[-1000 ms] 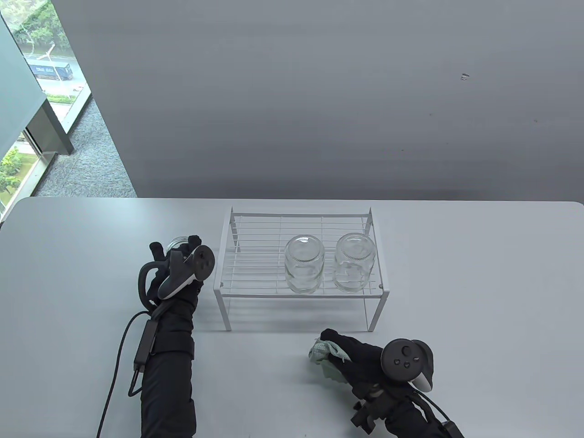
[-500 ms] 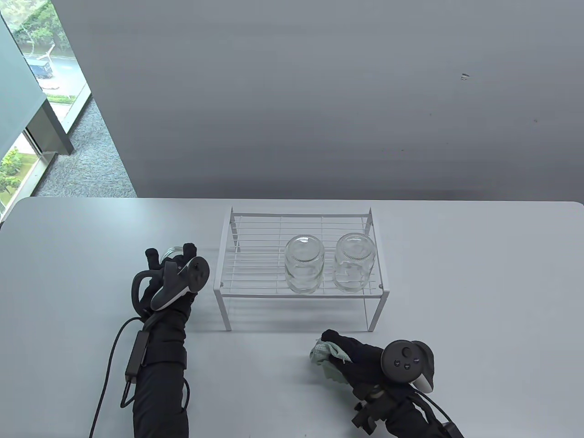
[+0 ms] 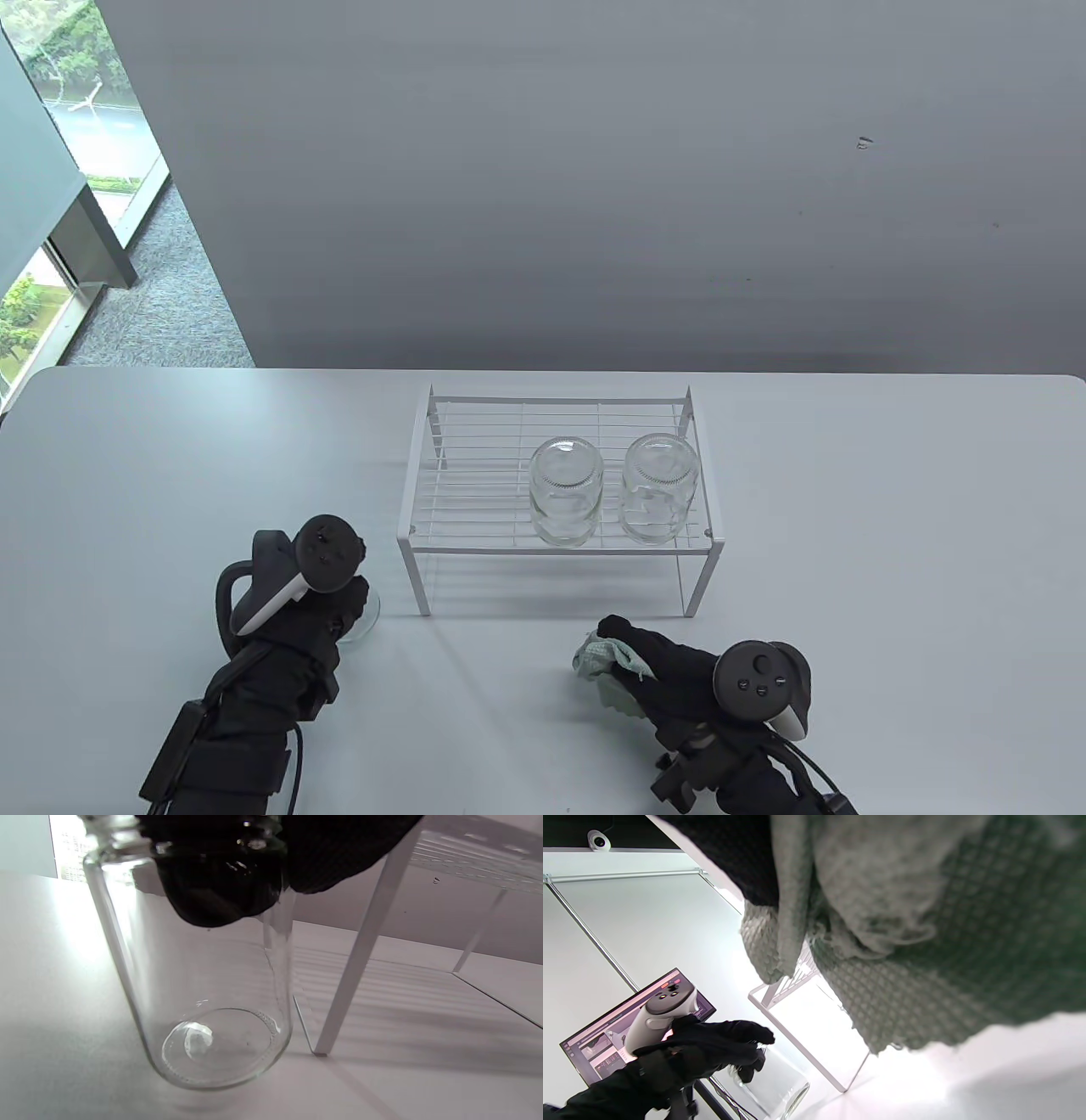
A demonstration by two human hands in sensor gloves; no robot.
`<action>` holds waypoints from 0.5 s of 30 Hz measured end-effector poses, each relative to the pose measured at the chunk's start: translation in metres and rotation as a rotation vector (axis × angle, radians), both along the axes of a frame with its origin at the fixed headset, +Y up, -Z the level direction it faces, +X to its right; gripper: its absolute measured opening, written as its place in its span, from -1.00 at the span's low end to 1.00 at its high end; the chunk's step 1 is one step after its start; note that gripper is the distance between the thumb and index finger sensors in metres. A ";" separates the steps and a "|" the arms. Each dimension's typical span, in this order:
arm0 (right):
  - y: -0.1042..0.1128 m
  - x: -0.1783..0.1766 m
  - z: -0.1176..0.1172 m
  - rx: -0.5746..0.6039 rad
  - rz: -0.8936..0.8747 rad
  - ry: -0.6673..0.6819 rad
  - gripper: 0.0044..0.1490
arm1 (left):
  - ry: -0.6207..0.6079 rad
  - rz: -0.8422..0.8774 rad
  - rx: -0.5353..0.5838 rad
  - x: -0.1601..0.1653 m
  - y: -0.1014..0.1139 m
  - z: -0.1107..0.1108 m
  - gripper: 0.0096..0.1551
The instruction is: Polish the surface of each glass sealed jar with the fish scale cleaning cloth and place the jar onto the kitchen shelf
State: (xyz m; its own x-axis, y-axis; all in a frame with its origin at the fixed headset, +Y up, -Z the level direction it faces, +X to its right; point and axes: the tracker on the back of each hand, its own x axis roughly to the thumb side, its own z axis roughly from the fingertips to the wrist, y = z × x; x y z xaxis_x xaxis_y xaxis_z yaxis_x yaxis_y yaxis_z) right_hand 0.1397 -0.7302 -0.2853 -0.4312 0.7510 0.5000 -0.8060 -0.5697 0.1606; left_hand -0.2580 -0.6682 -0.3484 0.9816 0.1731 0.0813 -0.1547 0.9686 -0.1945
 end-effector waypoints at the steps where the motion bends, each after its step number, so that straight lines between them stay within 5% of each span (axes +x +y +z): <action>1: 0.000 0.001 0.000 0.002 -0.008 -0.009 -0.36 | -0.025 0.022 -0.017 0.004 0.002 0.008 -0.41; 9: 0.001 0.005 0.000 0.019 -0.066 -0.074 -0.37 | -0.176 0.161 -0.095 0.040 0.010 0.046 -0.43; 15: 0.002 0.008 0.001 0.050 -0.112 -0.123 -0.36 | -0.241 0.459 0.013 0.066 0.003 0.056 -0.45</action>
State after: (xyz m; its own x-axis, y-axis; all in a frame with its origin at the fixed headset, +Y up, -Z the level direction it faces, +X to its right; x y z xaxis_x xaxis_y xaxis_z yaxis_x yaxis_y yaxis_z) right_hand 0.1478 -0.7279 -0.2842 -0.4064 0.7734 0.4865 -0.8766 -0.4802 0.0311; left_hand -0.1915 -0.6651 -0.2927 0.7582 0.5785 0.3008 -0.5163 0.8144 -0.2649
